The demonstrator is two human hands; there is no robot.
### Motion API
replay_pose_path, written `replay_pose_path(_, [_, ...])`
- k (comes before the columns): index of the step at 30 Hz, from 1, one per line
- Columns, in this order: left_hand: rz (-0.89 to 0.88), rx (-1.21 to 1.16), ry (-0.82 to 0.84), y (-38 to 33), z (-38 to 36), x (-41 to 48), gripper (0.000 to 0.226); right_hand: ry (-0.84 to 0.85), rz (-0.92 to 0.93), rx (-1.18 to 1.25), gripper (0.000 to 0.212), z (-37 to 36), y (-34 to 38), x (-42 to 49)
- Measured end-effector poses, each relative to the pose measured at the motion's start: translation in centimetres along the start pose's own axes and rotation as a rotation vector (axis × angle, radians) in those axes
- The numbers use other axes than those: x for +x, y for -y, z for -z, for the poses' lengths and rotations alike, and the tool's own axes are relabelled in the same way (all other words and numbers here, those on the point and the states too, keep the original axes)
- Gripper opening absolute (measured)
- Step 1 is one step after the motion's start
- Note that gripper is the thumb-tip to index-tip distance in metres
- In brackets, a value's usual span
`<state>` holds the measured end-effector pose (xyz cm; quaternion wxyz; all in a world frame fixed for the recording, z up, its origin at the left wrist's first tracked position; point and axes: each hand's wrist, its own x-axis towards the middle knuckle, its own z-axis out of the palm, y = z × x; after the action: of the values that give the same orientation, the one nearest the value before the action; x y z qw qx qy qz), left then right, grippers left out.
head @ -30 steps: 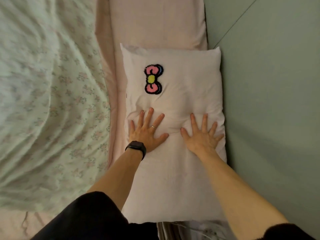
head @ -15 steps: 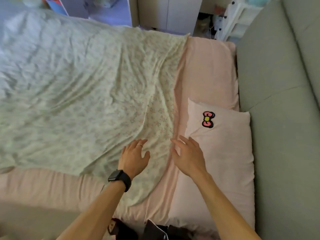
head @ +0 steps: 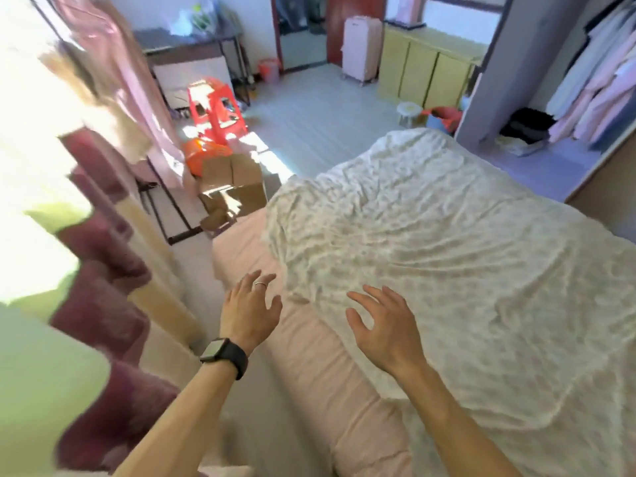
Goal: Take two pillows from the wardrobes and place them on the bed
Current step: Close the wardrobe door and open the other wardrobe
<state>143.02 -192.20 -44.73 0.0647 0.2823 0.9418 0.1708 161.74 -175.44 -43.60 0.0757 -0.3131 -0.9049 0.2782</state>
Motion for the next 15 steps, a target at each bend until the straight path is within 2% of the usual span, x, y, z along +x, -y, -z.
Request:
replay_pose_path(3, [0.122,-0.013,-0.117,5.3,4.3,1.8,0.05,-0.004,0.19,-0.029,0.038,-1.8,6.8,5.2])
replay_pose_path(7, [0.193,-0.01,-0.226,9.7,8.6,3.6,0.051,-0.04,0.37,-0.029,0.039,-3.3,14.1,10.5])
replay_pose_path(15, [0.222,0.012,-0.329,13.9,14.1,10.9,0.052,-0.035,0.488,-0.031,0.036,-5.9,21.8,19.7])
